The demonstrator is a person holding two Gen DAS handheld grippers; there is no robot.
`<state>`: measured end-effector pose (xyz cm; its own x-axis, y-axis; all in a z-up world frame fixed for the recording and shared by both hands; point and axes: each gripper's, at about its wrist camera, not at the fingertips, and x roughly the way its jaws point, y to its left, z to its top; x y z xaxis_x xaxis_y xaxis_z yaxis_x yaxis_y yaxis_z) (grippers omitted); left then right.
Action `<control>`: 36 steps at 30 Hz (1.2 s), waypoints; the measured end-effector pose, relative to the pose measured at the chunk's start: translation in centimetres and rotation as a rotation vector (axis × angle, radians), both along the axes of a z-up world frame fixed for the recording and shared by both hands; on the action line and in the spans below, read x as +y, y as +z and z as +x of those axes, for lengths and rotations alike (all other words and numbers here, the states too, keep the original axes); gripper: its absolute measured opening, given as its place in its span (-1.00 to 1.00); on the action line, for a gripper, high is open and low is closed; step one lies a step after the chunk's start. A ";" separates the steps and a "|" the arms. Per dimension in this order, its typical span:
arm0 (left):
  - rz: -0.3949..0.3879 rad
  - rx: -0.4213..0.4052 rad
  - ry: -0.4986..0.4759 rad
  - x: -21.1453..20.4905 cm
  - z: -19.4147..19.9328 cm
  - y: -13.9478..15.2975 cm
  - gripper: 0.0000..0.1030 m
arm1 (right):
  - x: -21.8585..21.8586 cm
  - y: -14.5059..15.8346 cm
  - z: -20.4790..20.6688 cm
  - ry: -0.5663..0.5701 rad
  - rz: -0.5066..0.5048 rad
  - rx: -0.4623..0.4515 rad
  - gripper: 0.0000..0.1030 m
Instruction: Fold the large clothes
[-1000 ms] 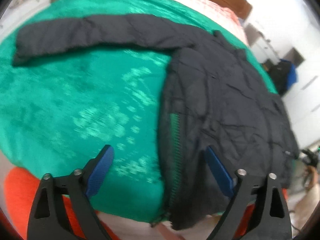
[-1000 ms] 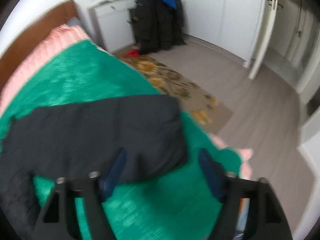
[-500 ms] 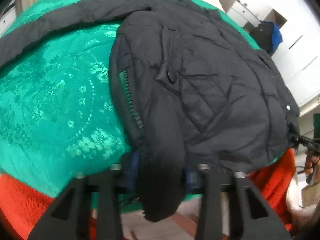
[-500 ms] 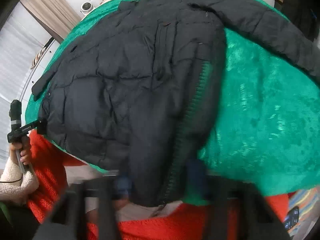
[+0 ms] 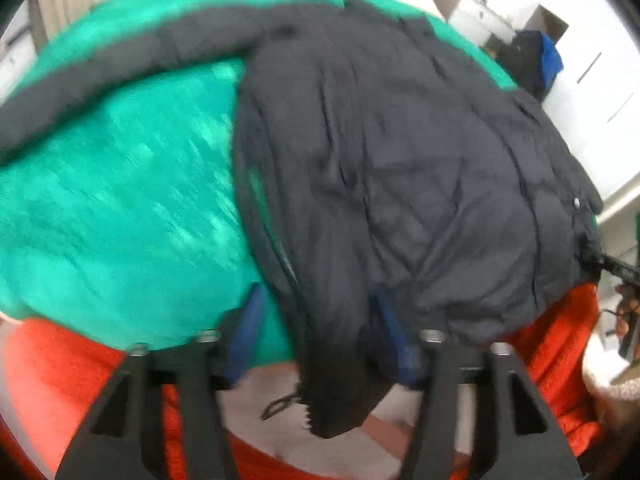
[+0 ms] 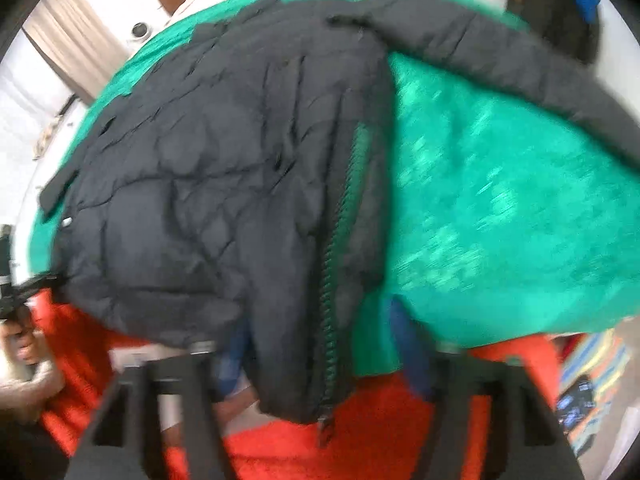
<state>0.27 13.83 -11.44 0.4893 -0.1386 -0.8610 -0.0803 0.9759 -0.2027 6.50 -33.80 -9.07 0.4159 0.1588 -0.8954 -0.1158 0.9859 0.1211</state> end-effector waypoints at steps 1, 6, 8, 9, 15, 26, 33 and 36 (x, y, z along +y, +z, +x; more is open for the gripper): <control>0.021 -0.046 0.019 0.2 -0.3 1.1 0.57 | 0.7 1.0 -0.1 -0.024 -0.028 -0.047 0.46; 0.117 -0.339 0.172 1.4 -0.9 6.6 0.92 | 2.4 5.3 -1.3 -0.093 -0.075 -0.262 0.70; 0.149 -0.407 0.198 1.1 -0.6 7.9 0.94 | 3.9 6.8 -1.6 -0.083 -0.033 -0.341 0.74; 0.161 -0.425 0.189 0.8 -0.1 8.4 0.94 | 4.5 7.3 -1.7 -0.074 -0.016 -0.372 0.76; 0.138 -0.415 0.138 -0.7 0.6 9.1 0.94 | 7.7 8.3 -1.6 0.008 0.026 -0.447 0.92; 0.044 -0.297 0.051 -3.7 1.0 6.5 0.94 | 9.7 10.5 -4.6 0.114 -0.085 -0.737 0.99; 0.145 -0.292 0.039 -4.3 0.7 6.8 0.98 | 11.7 9.5 -4.6 0.210 -0.087 -0.705 0.99; 0.140 -0.320 0.047 -4.1 0.4 7.2 0.98 | 12.0 9.7 -4.8 0.220 -0.070 -0.709 0.99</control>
